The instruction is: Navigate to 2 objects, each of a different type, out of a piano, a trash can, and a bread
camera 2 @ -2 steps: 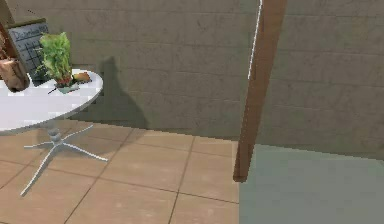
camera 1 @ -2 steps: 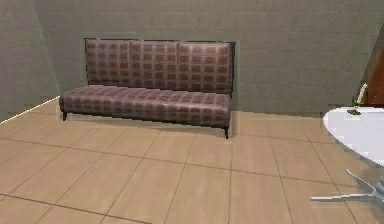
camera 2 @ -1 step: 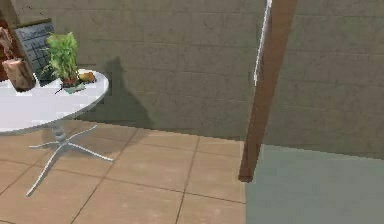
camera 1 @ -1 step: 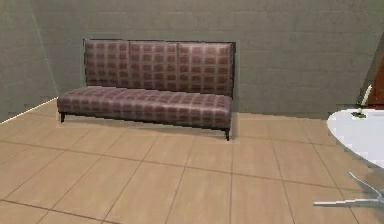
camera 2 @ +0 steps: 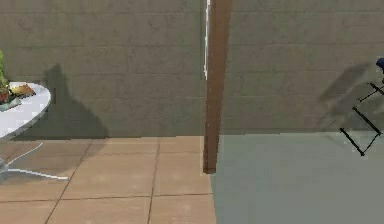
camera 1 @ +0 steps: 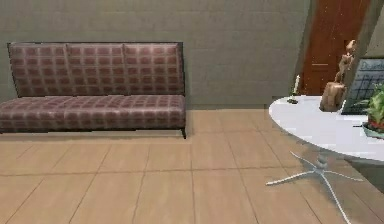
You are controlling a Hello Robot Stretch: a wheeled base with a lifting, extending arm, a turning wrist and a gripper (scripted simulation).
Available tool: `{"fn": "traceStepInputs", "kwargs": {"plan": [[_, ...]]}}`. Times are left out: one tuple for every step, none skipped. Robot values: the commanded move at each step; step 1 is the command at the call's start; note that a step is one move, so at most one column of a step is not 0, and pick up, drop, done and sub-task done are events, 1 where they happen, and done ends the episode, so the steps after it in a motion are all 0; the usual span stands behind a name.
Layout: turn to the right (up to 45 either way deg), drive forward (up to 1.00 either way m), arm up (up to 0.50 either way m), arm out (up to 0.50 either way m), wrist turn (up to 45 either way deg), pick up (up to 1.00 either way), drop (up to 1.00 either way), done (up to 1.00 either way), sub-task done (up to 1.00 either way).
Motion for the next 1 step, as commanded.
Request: {"fn": "traceStepInputs", "kwargs": {"plan": [[3.0, 0.0, 0.0, 0.0, 0.0, 0.0, 0.0, 0.0, 0.0]]}}
